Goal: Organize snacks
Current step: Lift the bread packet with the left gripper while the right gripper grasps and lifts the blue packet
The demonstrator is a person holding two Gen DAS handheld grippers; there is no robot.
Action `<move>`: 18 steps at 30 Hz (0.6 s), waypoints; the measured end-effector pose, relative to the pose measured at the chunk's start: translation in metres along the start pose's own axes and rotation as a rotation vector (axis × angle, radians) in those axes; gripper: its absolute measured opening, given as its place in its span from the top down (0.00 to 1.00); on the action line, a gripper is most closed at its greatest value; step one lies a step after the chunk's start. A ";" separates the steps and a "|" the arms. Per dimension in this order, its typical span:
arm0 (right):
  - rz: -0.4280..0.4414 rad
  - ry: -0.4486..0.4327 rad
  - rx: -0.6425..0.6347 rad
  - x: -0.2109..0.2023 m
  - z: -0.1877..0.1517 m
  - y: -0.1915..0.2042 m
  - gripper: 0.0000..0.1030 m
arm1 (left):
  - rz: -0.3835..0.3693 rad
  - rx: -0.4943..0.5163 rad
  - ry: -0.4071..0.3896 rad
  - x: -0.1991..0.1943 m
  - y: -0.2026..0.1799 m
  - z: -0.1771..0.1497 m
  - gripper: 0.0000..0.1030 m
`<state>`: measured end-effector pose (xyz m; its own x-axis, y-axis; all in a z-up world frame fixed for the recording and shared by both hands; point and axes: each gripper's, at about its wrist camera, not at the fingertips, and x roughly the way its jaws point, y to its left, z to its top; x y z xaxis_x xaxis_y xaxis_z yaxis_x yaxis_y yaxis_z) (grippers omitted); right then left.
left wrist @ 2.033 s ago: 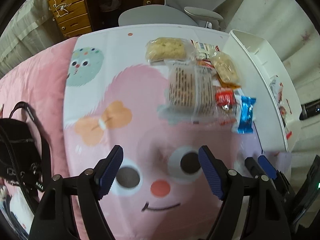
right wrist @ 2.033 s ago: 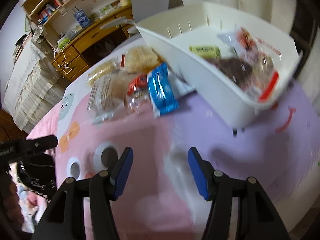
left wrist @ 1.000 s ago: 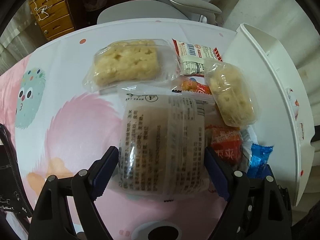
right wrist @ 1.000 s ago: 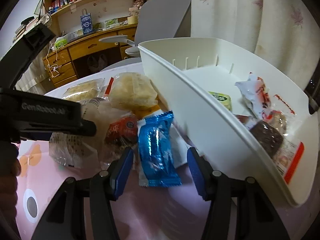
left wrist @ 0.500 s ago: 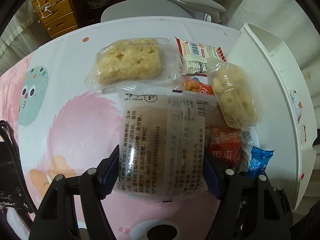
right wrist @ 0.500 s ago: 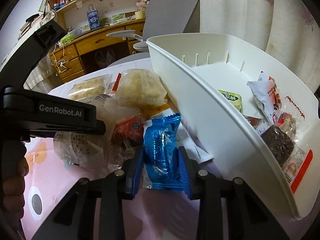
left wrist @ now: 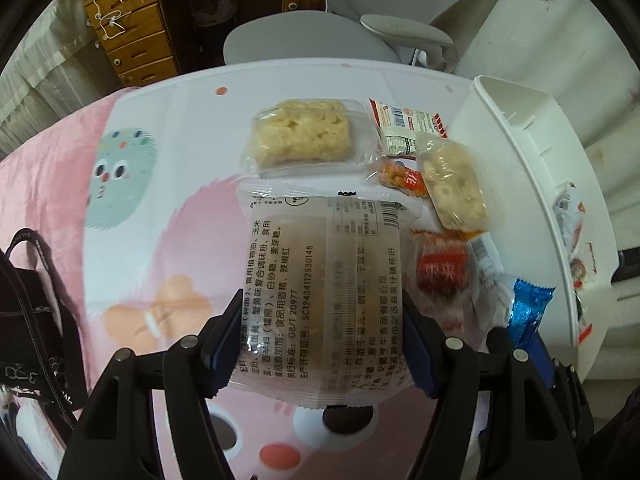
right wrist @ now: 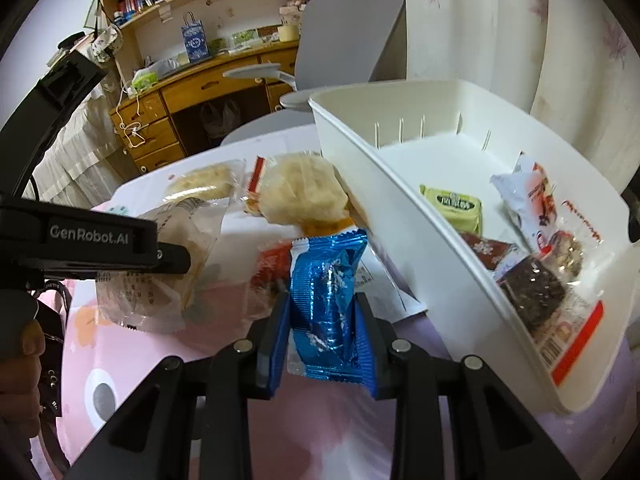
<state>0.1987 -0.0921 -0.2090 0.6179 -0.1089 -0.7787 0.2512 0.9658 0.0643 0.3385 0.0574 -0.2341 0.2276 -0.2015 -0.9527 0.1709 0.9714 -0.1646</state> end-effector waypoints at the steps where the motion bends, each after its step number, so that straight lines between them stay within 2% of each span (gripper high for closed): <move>1: -0.001 -0.007 0.000 -0.005 0.000 0.001 0.71 | -0.002 0.001 -0.003 -0.006 0.003 -0.004 0.34; 10: -0.028 -0.080 0.018 -0.063 -0.004 0.010 0.71 | -0.029 0.031 -0.008 -0.055 0.014 -0.055 0.34; 18: -0.062 -0.124 0.029 -0.117 -0.021 0.010 0.71 | -0.046 0.032 0.062 -0.081 0.018 -0.104 0.33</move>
<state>0.1135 -0.0653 -0.1307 0.6873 -0.1981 -0.6988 0.3118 0.9494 0.0376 0.2234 0.1047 -0.1865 0.1596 -0.2365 -0.9584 0.2110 0.9566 -0.2010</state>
